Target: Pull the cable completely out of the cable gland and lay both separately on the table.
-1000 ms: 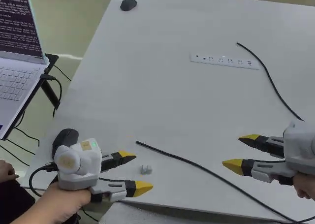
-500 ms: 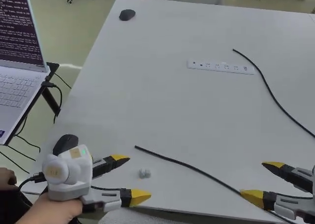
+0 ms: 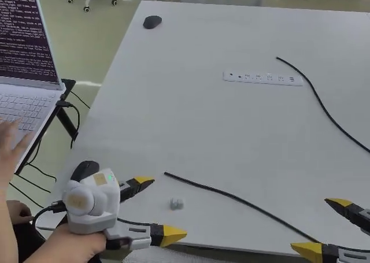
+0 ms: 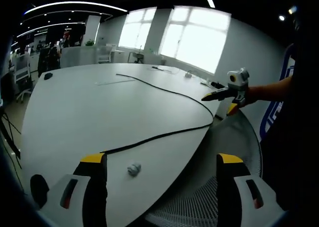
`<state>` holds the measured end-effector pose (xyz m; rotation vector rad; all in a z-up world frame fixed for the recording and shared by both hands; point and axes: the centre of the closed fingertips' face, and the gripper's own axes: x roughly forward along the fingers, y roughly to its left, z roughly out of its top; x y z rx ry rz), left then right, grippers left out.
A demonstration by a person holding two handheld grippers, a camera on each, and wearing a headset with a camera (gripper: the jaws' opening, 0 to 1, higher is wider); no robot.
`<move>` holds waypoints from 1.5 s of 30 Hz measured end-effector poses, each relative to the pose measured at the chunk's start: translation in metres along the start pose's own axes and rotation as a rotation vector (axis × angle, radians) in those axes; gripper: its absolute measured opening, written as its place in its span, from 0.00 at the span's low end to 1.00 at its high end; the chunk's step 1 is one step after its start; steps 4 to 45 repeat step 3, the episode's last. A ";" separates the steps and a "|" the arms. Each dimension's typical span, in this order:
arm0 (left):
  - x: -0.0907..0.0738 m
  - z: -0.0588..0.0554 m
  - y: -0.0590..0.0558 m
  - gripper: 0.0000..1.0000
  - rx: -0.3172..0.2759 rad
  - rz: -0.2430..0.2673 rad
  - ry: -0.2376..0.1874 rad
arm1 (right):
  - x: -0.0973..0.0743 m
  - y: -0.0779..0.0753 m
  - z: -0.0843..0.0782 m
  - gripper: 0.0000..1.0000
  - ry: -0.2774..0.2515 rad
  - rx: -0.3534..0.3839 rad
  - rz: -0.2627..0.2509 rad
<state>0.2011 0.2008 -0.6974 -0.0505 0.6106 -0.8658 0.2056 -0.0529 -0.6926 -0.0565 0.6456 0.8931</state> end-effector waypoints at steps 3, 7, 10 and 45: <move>-0.003 0.003 0.006 0.92 0.009 0.023 -0.011 | 0.001 -0.002 -0.002 0.94 0.009 0.004 0.000; -0.003 0.003 0.006 0.92 0.009 0.023 -0.011 | 0.001 -0.002 -0.002 0.94 0.009 0.004 0.000; -0.003 0.003 0.006 0.92 0.009 0.023 -0.011 | 0.001 -0.002 -0.002 0.94 0.009 0.004 0.000; -0.003 0.003 0.006 0.92 0.009 0.023 -0.011 | 0.001 -0.002 -0.002 0.94 0.009 0.004 0.000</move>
